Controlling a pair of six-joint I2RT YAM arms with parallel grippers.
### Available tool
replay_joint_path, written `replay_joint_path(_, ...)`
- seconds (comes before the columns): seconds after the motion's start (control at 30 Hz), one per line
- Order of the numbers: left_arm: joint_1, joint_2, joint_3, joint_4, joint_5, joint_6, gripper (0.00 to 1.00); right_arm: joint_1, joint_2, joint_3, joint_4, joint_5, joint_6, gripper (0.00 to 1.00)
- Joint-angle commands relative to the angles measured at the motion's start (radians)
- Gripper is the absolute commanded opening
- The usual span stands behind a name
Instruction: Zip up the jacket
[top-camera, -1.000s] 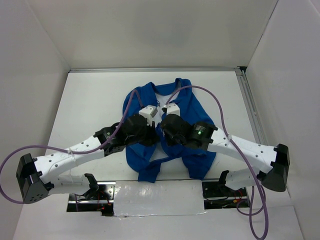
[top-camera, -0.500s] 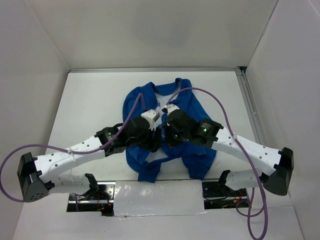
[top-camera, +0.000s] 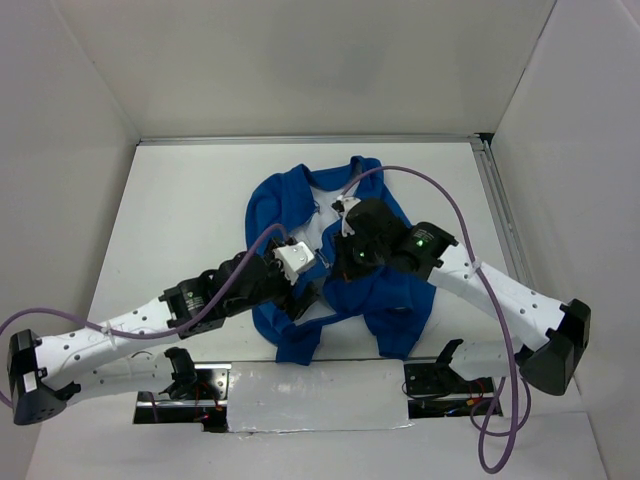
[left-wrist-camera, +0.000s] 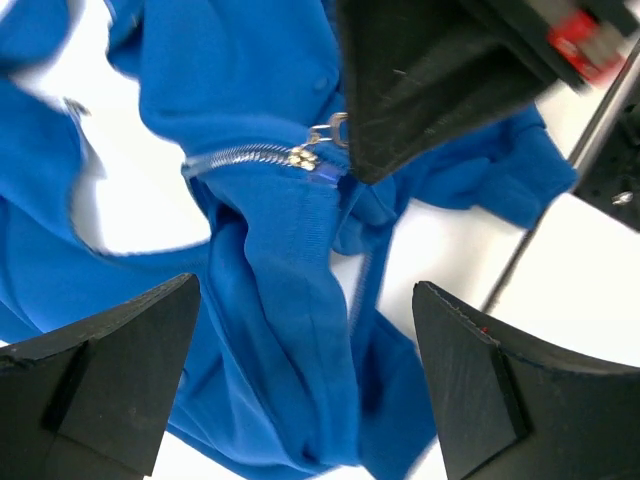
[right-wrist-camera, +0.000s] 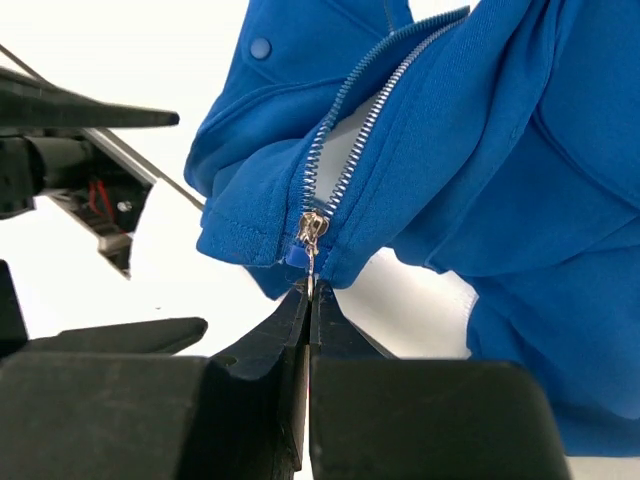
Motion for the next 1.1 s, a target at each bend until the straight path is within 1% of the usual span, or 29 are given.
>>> replay_joint_path(0.0,-0.023,-0.008,0.006,0.128,-0.024,0.172,0.99,-0.033,0.007,0.069,-0.016,-0.073,-0.025,0.00)
replay_joint_path(0.13,-0.042,0.026,0.006,0.158,-0.021,0.195,0.97,-0.048,0.010,0.087,-0.017,-0.106,-0.032,0.00)
replay_joint_path(0.23,-0.059,0.066,0.009,0.184,-0.099,0.207,0.96,-0.054,0.005,0.084,-0.016,-0.130,-0.036,0.00)
replay_joint_path(0.3,-0.072,0.084,0.006,0.197,-0.116,0.215,0.91,-0.060,0.002,0.077,-0.013,-0.152,-0.038,0.00)
replay_joint_path(0.33,-0.076,0.084,0.002,0.259,-0.140,0.229,0.90,-0.065,0.002,0.078,-0.013,-0.157,-0.041,0.00)
replay_joint_path(0.43,-0.079,0.058,-0.044,0.336,-0.202,0.261,0.90,-0.067,-0.004,0.071,-0.005,-0.182,-0.044,0.00)
replay_joint_path(0.5,-0.081,0.047,-0.052,0.344,-0.214,0.266,0.89,-0.070,-0.009,0.069,-0.005,-0.185,-0.044,0.00)
replay_joint_path(0.6,-0.081,0.037,-0.069,0.374,-0.199,0.292,0.83,-0.074,-0.010,0.067,0.001,-0.203,-0.048,0.00)
replay_joint_path(0.63,-0.081,0.043,-0.064,0.373,-0.176,0.287,0.78,-0.076,-0.010,0.071,0.001,-0.205,-0.047,0.00)
replay_joint_path(0.73,-0.079,0.073,-0.058,0.355,-0.179,0.287,0.68,-0.085,-0.013,0.071,-0.001,-0.209,-0.048,0.00)
replay_joint_path(0.9,-0.084,0.135,-0.030,0.332,-0.180,0.276,0.67,-0.103,-0.019,0.075,0.013,-0.245,-0.047,0.00)
replay_joint_path(0.97,-0.085,0.147,-0.026,0.322,-0.202,0.275,0.67,-0.107,-0.019,0.077,0.012,-0.249,-0.048,0.00)
replay_joint_path(1.0,-0.086,0.153,-0.027,0.328,-0.213,0.275,0.65,-0.110,-0.019,0.080,0.015,-0.254,-0.051,0.00)
replay_joint_path(1.07,-0.084,0.153,-0.027,0.350,-0.225,0.276,0.58,-0.110,-0.018,0.077,0.018,-0.263,-0.055,0.00)
